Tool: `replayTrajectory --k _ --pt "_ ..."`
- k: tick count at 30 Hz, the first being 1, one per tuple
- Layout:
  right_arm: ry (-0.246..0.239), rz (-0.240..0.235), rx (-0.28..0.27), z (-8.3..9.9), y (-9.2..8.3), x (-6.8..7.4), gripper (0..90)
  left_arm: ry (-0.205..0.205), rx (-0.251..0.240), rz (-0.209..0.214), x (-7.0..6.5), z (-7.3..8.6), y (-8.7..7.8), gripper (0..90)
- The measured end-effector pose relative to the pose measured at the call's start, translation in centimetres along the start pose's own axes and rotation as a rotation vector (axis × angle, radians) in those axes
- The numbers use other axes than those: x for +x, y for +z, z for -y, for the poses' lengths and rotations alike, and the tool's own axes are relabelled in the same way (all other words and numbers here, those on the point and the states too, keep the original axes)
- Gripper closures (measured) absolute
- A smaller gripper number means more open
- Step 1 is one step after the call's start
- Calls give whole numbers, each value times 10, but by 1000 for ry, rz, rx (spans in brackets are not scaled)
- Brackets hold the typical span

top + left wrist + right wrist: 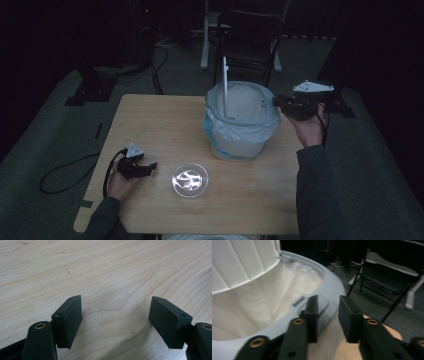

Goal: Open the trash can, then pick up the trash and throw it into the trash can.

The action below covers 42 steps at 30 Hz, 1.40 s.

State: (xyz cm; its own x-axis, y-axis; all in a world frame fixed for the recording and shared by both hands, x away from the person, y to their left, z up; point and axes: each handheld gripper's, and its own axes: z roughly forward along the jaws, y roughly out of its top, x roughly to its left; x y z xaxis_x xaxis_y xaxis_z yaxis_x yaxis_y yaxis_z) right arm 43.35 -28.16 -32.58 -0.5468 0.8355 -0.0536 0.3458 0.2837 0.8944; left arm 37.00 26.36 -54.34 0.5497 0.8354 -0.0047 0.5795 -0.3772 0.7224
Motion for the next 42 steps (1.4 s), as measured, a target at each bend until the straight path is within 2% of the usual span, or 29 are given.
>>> replayTrajectory --k 6,11,16,19,22,24,27,32,39,42 --pt "15 79 -16 12 -10 -5 532 2 -1 -4 -1 0 0 278" --pt "28 121 -48 27 -24 -7 503 11 4 -11 -2 0 0 278" --pt "21 159 -2 53 -28 -9 489 10 3 -14 -2 0 0 279" --pt "32 160 29 70 -24 -10 488 12 2 -14 -2 1 0 282" --pt "33 141 50 82 -18 -9 488 8 5 -19 -3 0 -1 287" --pt "24 120 59 90 -15 -7 488 5 8 -18 -3 0 -2 340" --pt "29 105 82 102 -8 -5 488 -9 6 -13 -1 0 -4 359" --pt "38 89 113 121 3 0 487 -37 -25 34 -1 -2 -11 433" --pt "20 80 173 148 20 10 484 -16 -56 92 -11 -9 -17 500" --pt "41 67 187 160 25 11 484 -7 -70 114 -15 -14 -20 512"
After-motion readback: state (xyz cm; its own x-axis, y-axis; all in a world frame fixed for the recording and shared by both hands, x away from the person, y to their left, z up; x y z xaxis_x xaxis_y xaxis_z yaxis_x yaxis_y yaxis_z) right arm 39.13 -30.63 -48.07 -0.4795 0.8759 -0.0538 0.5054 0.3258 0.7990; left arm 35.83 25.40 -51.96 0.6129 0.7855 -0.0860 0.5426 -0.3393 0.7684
